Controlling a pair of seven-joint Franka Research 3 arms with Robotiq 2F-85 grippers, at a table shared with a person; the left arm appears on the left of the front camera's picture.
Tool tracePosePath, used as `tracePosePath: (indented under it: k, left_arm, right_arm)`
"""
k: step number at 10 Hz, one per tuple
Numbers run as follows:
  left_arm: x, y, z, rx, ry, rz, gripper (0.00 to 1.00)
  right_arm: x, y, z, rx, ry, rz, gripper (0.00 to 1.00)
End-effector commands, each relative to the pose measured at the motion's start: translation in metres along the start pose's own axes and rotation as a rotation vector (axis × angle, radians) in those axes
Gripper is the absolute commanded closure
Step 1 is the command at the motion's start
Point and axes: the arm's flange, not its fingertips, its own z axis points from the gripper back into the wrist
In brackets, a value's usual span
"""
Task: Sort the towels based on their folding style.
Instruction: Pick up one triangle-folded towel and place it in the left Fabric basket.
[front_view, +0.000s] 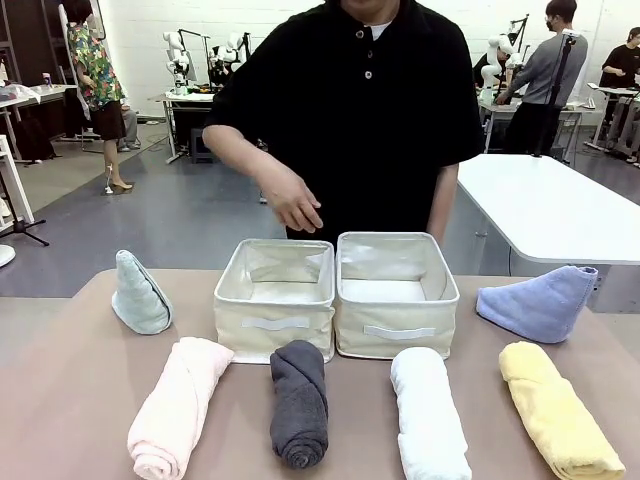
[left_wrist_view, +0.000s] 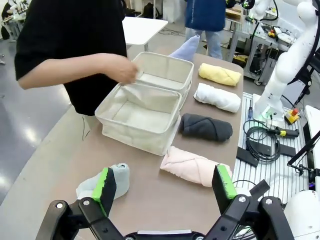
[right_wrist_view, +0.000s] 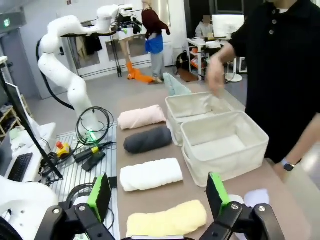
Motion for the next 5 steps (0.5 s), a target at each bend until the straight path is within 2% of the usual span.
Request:
tracePosePath:
  k: [1, 5]
  left_arm:
    - [0.0004, 0.0050, 0.0019, -0.019, -0.006, 0.007, 0.00]
    - [0.0004, 0.0050, 0.0019, -0.019, -0.006, 0.007, 0.00]
  right_arm:
    - [-0.0019, 0.0011, 0.0017, 0.019, -0.001, -0.004, 0.00]
    - [-0.0019, 0.0011, 0.0017, 0.019, -0.001, -0.004, 0.00]
